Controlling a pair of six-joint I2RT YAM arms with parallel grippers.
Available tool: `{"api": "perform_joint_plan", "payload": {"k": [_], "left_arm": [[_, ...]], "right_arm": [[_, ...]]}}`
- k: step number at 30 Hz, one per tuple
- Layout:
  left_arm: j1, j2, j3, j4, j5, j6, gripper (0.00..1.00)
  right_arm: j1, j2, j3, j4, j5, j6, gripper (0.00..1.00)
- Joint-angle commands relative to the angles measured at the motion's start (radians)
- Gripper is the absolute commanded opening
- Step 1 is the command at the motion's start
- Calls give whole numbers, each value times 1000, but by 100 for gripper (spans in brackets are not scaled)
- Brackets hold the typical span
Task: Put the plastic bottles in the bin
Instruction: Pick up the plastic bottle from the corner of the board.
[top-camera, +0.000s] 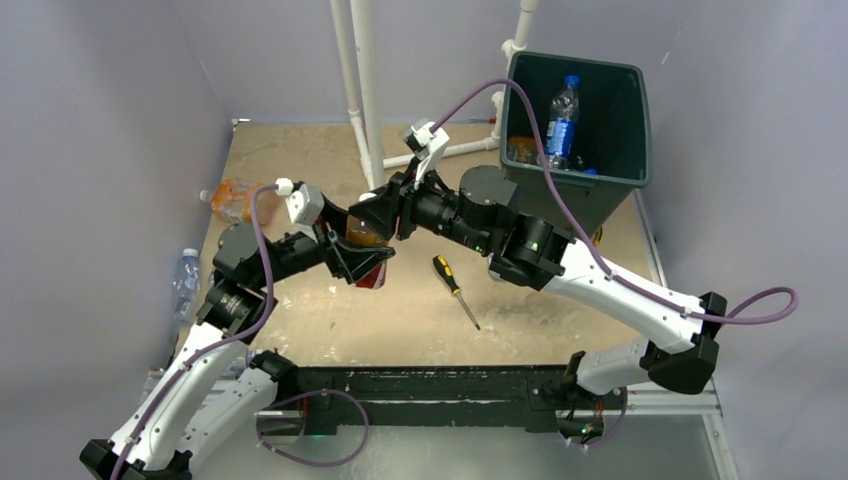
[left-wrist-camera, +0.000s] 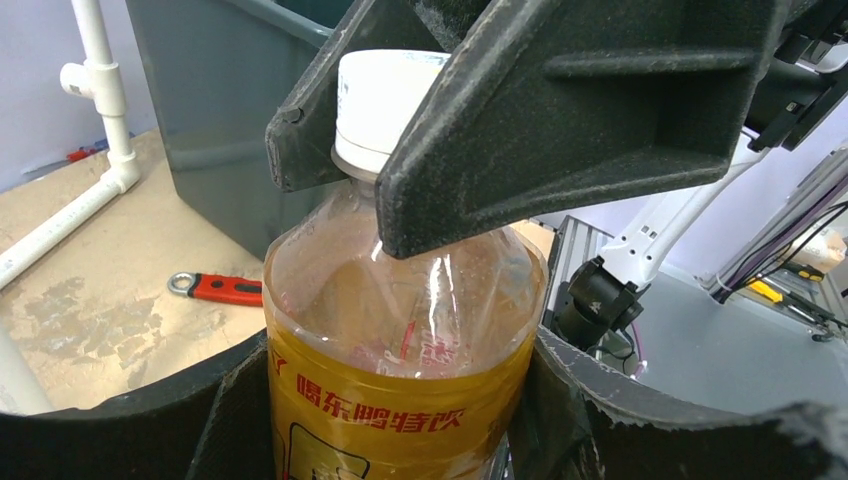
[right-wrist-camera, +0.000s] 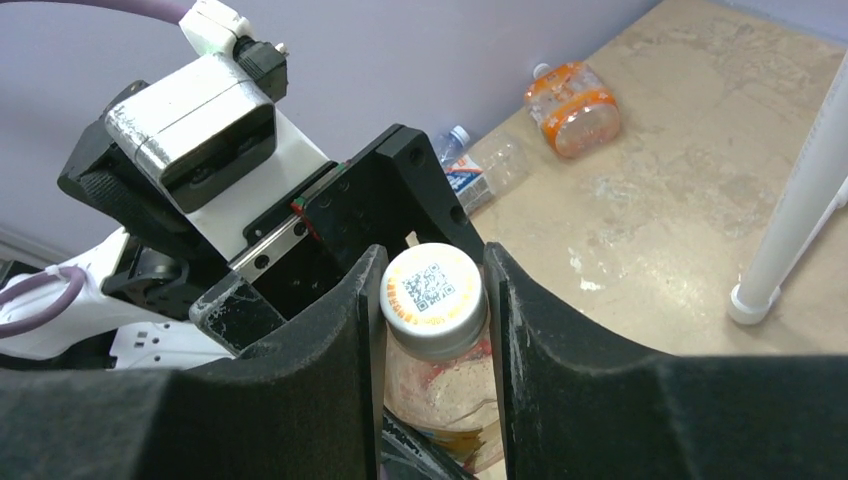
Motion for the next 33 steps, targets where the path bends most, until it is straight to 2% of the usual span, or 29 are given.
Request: {"api": "perform_joint_plan", "payload": {"k": [1,5,7,9,12,16,18,21,24,26,28,31,33], "left_arm": [[-4,-22,27,58,-48,-21,30],[-4,-11,60,-37,-188,-34,63],[-4,-6,71,-96,-245,-31,73],[-4,-6,79,-149,-304,-28,78],[-4,-12,92,-245,-504,-55,91],[-4,-37,111,-328,-757,-82,99],[-4,-69,110,-344,-855,-127,99],[-4,-50,106,-297,-780,-61,99],[-23,174,239,-443,-735,-31,99],[-134,199,254,-423,-853,-3,99],[-354,236,303,-417,-1065,35,99],[-653,382,415,-455,-1411,107,99],[-778,444,449,-408,-1565,156,99]], "right_arm": [[-9,-33,-33,-16,17,8,0],[-9,-75,-72,1,21,-1,0],[-9,-104,-93,8,30,-10,0],[-9,-137,-104,0,62,-22,0],[-9,-203,-113,-22,145,-63,0],[-9,-301,-104,-69,237,-123,0],[-9,-335,-88,-104,276,-148,0],[-9,-376,-62,-148,342,-187,0],[-9,-379,-5,-195,398,-222,0],[-9,-378,38,-224,434,-242,0],[-9,-380,70,-230,469,-262,0],[-9,-383,114,-214,536,-297,0],[-9,-383,142,-191,589,-330,0]]}}
